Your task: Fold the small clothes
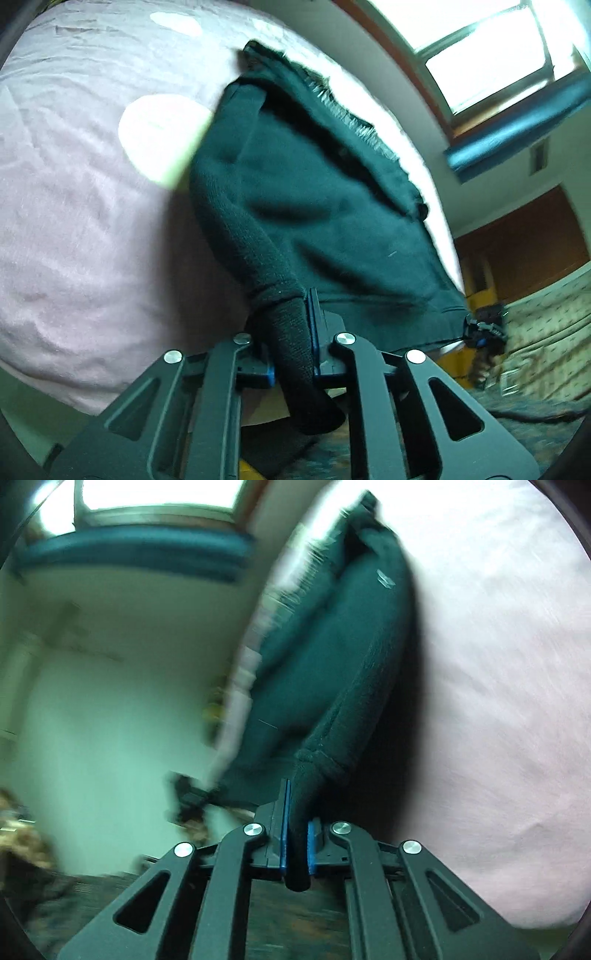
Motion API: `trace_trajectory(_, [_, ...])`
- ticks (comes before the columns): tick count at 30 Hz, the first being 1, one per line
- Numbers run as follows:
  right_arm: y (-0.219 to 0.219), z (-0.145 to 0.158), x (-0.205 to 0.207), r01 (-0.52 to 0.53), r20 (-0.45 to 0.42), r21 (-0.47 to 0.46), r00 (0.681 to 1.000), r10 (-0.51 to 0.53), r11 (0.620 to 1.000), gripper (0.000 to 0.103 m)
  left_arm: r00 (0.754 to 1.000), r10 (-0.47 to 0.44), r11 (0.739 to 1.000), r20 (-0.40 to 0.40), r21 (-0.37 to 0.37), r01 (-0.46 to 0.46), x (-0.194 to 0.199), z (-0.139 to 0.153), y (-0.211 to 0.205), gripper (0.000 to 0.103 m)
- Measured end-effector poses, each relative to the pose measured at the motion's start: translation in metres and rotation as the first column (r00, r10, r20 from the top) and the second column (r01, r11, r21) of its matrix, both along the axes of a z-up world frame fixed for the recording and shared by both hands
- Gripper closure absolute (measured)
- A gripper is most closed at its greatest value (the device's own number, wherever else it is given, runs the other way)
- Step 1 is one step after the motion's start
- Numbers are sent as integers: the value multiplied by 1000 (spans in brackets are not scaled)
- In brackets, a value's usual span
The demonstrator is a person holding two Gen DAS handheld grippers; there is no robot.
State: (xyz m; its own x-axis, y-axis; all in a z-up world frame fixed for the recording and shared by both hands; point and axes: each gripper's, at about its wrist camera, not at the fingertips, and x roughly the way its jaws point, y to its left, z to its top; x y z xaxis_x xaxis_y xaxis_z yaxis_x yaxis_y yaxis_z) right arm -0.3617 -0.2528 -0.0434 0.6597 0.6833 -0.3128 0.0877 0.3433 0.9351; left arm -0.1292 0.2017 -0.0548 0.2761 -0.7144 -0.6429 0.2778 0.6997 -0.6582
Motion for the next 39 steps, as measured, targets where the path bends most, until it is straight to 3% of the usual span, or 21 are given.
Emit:
trace_trajectory(2, [-8,18,-1,37,86,58,995,-42,998,96,1000,14,998,3,-63,-14,7,15,1,92])
trace_trajectory(5, [-19,37,12,76,142,62,986,-84,995,96,1000,26,989,13,-144,-24,26,38,-3,92])
trace_trajectory(8, [-38,46,48,87,158,64,983,-96,994,96,999,22,987,48,-158,-14,61,58,-13,92])
trace_trajectory(11, [-56,39,90,100,155,107,981,-116,989,96,998,15,989,56,-147,-6,107,59,-26,92])
trace_trajectory(15, [-85,14,153,136,75,145,986,-148,980,96,1000,7,992,9,-122,-6,171,34,-46,92])
trace_trajectory(19, [-102,-26,199,198,-78,133,979,-188,971,96,997,-23,992,-76,-123,13,214,4,-57,91])
trace_trajectory(23, [-106,-56,214,225,-156,178,968,-199,958,96,988,-54,978,-142,-207,24,225,-7,-47,85])
trace_trajectory(27, [-108,-57,215,208,-140,212,974,-180,955,94,991,-108,981,-82,-172,92,213,9,-45,79])
trace_trajectory(31, [-112,-55,221,194,-125,208,977,-170,959,88,994,-107,981,-25,-163,101,207,31,-33,68])
trace_trajectory(34, [-114,-59,225,194,-118,232,978,-170,953,82,998,-25,987,52,-156,32,208,49,-12,47])
trace_trajectory(37, [-118,-54,222,199,-84,245,979,-184,949,65,993,55,983,107,-178,-35,212,62,14,41])
trace_trajectory(39, [-121,-47,221,219,-62,233,976,-210,948,50,991,73,987,113,-148,-56,214,61,20,40])
